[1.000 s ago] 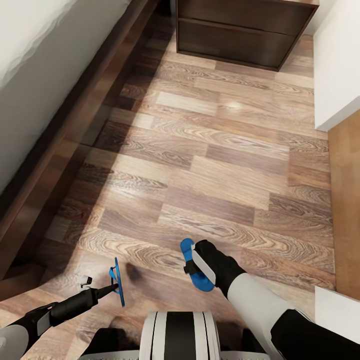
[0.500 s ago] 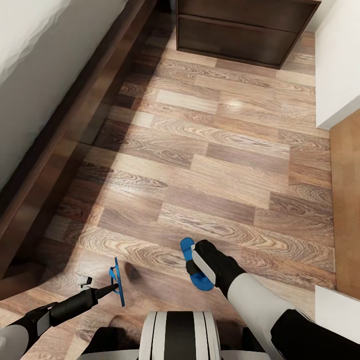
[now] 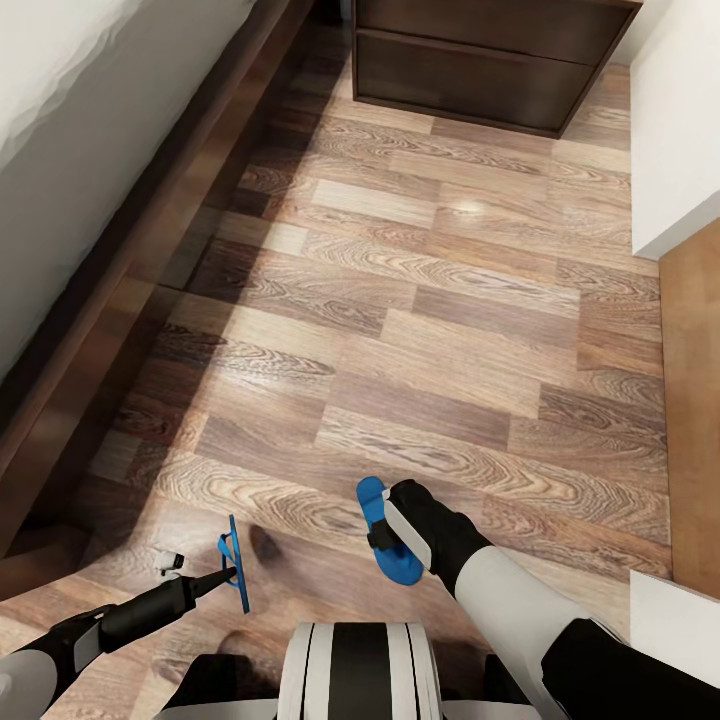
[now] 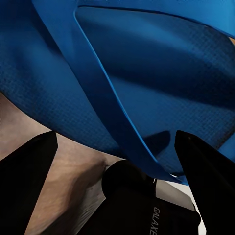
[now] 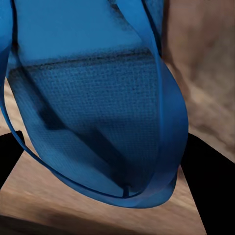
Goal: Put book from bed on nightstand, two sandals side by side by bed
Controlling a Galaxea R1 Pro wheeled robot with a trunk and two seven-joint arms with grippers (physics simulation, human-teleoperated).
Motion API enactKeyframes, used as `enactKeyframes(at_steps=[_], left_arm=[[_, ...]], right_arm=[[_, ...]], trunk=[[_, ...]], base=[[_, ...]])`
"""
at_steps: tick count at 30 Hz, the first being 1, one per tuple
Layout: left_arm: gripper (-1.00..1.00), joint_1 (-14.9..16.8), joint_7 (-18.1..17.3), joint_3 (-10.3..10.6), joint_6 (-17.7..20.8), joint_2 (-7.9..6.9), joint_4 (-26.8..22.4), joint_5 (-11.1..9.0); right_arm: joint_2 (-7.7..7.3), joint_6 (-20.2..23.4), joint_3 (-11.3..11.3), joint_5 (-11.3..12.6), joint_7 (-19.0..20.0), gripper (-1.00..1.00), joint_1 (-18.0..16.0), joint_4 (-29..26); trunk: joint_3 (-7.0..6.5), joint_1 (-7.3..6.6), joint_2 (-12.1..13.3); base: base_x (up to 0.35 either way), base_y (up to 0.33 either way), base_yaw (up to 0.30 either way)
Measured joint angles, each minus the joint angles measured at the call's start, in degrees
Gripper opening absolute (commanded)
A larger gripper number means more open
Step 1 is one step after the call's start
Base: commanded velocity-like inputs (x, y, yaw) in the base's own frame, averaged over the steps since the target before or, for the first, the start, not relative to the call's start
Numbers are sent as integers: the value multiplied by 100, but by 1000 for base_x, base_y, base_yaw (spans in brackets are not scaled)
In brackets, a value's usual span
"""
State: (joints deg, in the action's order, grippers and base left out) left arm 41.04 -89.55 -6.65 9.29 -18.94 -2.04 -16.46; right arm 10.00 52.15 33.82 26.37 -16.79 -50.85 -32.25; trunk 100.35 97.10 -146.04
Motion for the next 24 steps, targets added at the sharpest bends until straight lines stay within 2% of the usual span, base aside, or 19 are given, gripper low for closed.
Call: enactKeyframes(at_steps=[24], left_arm=[[-100,0,0,-4,-1,-4,3,-1]], right_arm=[[0,-4,0,14,-13,-100,0,0]], trunk=[[-22,-3,1]], base=[[0,0,0]])
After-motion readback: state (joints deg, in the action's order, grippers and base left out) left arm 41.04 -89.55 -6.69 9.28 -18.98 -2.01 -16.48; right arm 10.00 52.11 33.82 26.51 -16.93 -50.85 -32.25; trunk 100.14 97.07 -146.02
